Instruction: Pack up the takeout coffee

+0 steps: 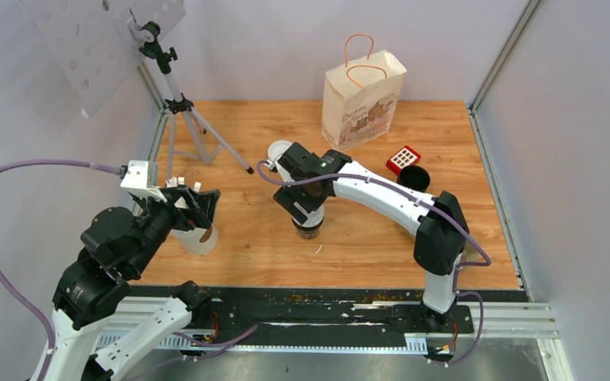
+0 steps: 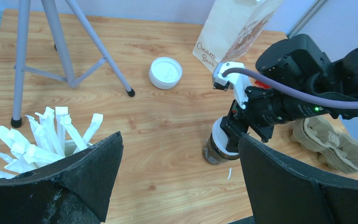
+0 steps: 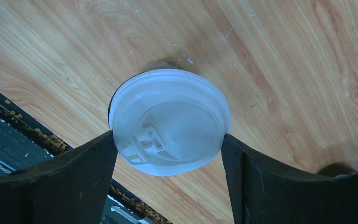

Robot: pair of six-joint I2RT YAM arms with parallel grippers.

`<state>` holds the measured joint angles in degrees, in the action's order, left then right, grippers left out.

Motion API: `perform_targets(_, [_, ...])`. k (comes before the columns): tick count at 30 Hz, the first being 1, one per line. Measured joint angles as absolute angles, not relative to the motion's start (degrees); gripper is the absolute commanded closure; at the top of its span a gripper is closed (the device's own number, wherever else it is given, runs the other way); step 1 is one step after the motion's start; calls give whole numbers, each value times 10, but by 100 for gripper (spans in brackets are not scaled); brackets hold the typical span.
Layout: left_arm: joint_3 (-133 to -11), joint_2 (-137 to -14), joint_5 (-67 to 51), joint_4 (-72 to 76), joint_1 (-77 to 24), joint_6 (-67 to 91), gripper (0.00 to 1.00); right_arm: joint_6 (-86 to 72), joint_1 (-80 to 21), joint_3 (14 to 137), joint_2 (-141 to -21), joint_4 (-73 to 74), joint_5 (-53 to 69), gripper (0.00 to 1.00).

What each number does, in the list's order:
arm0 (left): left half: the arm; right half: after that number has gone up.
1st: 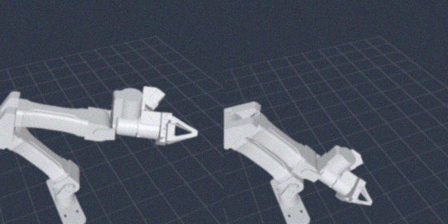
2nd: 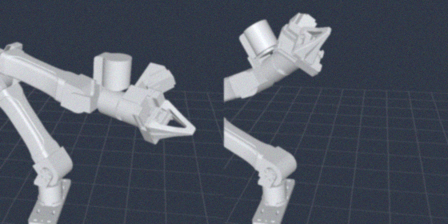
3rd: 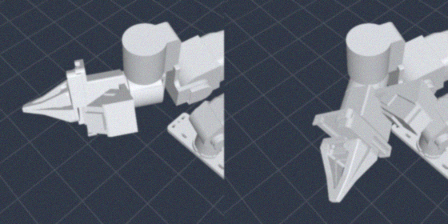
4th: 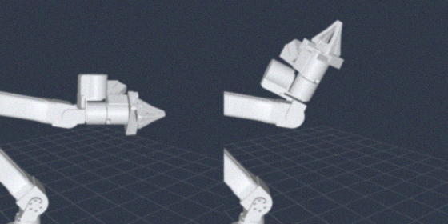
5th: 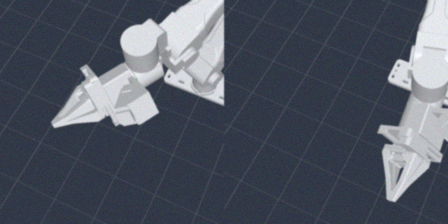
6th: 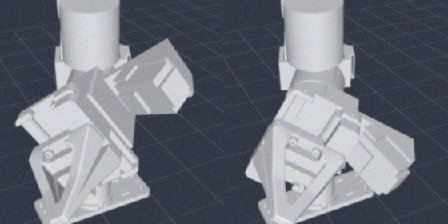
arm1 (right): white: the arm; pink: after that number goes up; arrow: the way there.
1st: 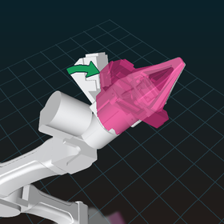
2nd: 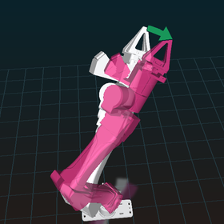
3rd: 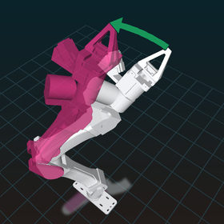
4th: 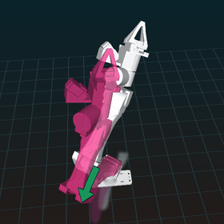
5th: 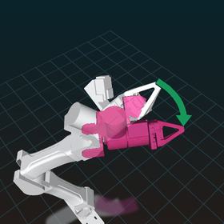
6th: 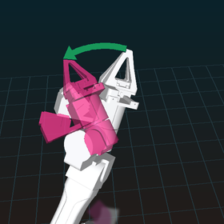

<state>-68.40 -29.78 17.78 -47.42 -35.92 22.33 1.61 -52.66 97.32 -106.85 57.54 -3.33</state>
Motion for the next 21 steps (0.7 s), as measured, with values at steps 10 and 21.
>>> perform_targets(10, [-684, -299, 177, -474, -359, 224, 0, 18, -524, 988, -1095, 603, -13, 18])
perform_targets(21, [-684, -299, 177, -474, -359, 224, 0, 21, -519, 995, -1111, 609, 11, 18])
